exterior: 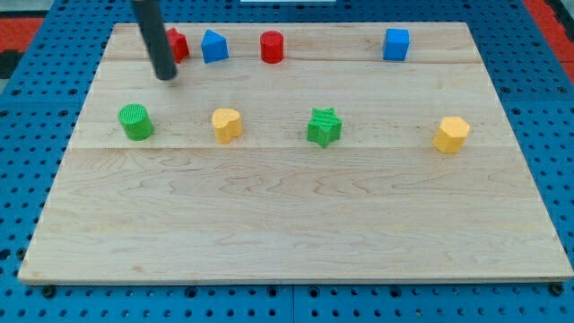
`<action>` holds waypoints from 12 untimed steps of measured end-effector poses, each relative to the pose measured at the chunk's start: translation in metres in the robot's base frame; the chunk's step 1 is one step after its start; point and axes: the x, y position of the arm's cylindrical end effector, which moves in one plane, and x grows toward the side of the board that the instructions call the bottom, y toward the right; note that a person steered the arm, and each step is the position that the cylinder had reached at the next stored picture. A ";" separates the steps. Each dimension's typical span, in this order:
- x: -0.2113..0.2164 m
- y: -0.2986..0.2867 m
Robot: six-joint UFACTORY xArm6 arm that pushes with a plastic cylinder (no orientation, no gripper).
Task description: Slide the blue cube towards the left
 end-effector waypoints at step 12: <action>-0.068 0.271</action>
